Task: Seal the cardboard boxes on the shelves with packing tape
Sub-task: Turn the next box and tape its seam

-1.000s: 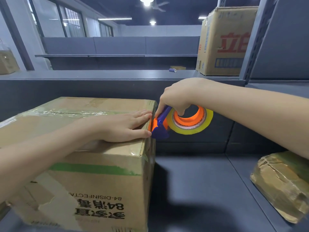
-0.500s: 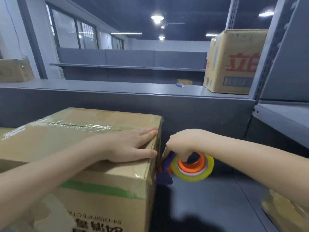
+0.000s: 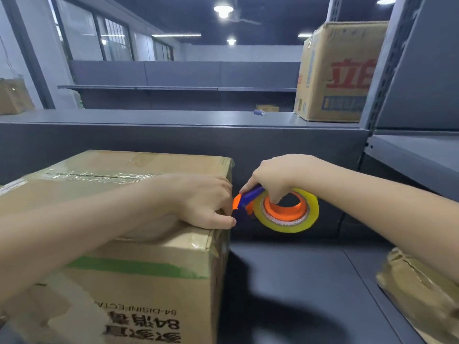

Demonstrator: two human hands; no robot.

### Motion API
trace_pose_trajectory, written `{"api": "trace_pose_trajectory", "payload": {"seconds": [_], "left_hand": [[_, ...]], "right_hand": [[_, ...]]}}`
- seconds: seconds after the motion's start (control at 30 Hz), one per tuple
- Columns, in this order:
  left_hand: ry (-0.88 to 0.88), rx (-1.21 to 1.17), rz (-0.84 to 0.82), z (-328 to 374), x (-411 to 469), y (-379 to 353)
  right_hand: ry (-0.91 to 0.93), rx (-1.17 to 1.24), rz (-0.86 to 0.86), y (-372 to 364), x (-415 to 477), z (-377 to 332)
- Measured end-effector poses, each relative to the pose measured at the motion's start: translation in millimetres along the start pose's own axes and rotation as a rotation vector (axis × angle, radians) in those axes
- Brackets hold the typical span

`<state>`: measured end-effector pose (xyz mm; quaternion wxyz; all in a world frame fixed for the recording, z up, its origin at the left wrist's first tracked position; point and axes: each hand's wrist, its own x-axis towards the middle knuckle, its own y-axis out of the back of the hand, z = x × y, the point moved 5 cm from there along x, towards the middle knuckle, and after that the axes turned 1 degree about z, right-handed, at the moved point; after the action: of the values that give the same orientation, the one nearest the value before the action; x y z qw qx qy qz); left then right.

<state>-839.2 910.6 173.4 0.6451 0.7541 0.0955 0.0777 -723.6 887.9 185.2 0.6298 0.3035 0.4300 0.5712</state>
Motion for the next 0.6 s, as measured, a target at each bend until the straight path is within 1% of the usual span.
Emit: {"api": "trace_pose_trajectory", "payload": {"seconds": [0.1, 0.2, 0.33, 0.4, 0.53, 0.6], "left_hand": [[-0.008, 0.021, -0.055, -4, 6, -4], [0.011, -0.024, -0.056, -2, 7, -7], [0.038, -0.101, -0.090, 0, 6, -6], [-0.020, -0.129, -0.113, 3, 4, -3], [-0.066, -0.382, 0.020, -2, -2, 10], [-0.070, -0.483, 0.024, -10, -9, 14]], "right_hand": [[-0.056, 0.016, -0.004, -3, -8, 4], [-0.107, 0.054, 0.022, -1, -17, 11], [-0.237, 0.044, 0.141, 8, -35, 21], [-0.284, 0.067, 0.200, 14, -43, 24], [-0.376, 0.095, 0.312, 27, -50, 23], [-0.406, 0.093, 0.400, 36, -52, 19]]}}
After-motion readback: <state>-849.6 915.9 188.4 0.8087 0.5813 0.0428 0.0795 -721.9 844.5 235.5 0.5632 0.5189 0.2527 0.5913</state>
